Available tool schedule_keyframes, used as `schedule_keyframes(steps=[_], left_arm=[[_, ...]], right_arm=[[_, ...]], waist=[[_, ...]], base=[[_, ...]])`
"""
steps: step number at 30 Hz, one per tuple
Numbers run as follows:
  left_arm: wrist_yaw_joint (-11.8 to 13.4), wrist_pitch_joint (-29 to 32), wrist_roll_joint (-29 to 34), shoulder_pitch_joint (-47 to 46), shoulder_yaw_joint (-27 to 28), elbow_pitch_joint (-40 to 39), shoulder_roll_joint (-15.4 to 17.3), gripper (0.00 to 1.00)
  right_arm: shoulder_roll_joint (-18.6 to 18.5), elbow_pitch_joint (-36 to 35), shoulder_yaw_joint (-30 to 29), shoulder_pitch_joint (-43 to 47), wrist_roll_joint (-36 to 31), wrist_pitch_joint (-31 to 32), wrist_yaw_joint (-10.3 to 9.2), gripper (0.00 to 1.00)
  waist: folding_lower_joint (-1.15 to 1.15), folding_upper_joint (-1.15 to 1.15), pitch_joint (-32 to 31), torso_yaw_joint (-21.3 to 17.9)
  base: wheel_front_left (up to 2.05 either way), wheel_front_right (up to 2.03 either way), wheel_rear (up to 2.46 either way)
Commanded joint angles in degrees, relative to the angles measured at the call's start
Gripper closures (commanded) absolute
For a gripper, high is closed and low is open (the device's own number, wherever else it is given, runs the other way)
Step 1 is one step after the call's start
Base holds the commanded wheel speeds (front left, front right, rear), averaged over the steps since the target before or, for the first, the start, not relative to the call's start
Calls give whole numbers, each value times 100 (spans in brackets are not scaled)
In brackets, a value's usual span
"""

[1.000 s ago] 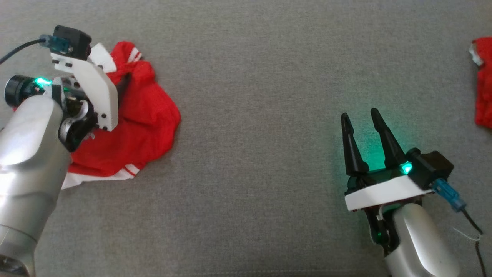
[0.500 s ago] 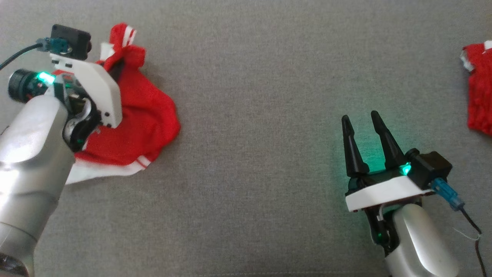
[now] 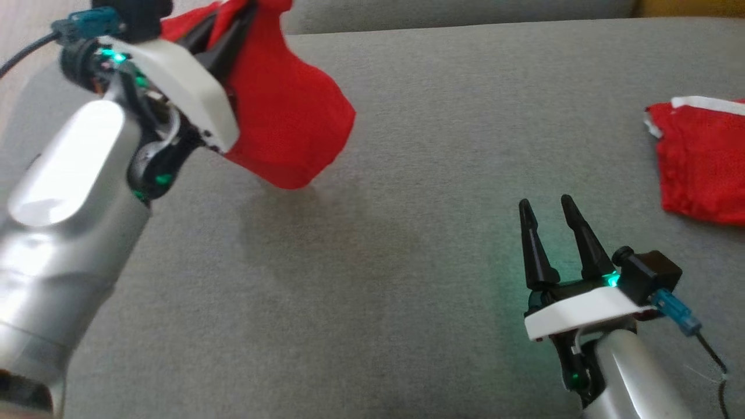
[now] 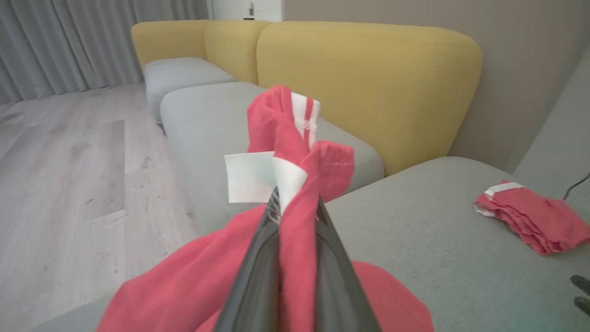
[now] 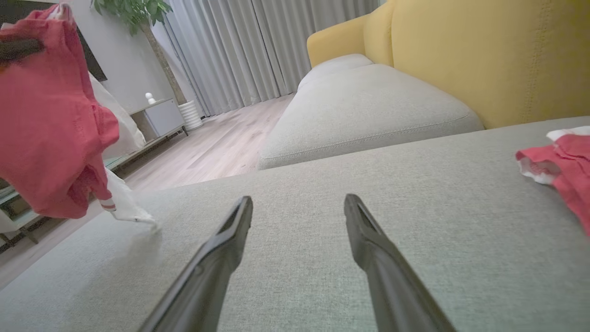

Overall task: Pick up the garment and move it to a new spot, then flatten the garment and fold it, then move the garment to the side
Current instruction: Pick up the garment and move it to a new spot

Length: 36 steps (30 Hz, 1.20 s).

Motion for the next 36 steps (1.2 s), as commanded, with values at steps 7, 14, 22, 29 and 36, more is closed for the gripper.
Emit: schedule_keyframes(steps=[7, 14, 22, 29, 36], left_arm=[[124, 126, 95, -267, -71, -634, -19, 100], [181, -57, 318, -203, -401, -365, -452, 29], [207, -898, 595, -406, -496, 415, -983, 0], [296, -1749, 750, -268, -365, 810, -834, 0], [620, -2289, 1015, 513, -512, 619, -470, 0]], right_arm=[[-10, -273, 275, -130, 172, -61, 37, 0], [-10, -427, 440, -217, 333, -61, 37, 0], [-10, -467, 480, -219, 402, -61, 37, 0], [-10, -408, 363, -94, 296, -61, 37, 0], [-10, -341, -21, 117, 66, -61, 37, 0]], waist=[[2, 0, -8, -656], [2, 0, 207, -1286], [2, 0, 277, -1424], [2, 0, 26, -966], [2, 0, -311, -204]], base=[[0, 0, 0], [0, 0, 0], [0, 0, 0], [0, 0, 0], [0, 0, 0]])
